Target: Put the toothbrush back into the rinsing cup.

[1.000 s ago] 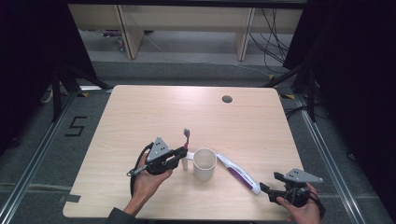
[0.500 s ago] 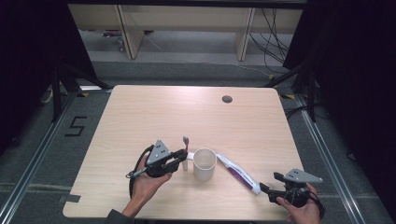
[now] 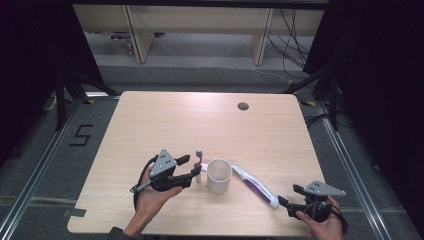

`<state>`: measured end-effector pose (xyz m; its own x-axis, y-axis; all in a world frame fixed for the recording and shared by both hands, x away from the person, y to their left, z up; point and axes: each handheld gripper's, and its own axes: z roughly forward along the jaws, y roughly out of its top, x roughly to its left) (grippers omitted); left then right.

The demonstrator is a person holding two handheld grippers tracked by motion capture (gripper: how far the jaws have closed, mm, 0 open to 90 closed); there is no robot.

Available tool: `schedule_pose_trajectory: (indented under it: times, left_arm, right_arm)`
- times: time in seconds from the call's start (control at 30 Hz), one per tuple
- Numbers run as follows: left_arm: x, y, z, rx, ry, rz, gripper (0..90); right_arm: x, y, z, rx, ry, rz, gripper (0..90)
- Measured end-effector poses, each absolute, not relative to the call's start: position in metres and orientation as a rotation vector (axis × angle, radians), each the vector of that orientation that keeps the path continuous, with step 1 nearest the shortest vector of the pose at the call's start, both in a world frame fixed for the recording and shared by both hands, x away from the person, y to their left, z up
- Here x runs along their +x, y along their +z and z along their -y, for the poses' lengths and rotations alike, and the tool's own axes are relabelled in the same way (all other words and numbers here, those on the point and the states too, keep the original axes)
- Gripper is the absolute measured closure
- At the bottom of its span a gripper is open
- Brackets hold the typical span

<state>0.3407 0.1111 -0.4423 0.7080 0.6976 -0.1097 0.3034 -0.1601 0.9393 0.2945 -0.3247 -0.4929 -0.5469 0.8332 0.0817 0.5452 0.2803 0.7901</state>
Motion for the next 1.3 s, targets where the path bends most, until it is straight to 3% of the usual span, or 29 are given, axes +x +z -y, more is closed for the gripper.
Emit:
schedule_pose_trajectory:
  times: [1.3]
  left_arm:
    - [0.297, -0.471, -0.163, 1.891, 0.397, -0.891, 29.7]
  right_arm:
    - [0.296, -0.494, 0.326, 1.251, 1.154, -2.205, 26.1]
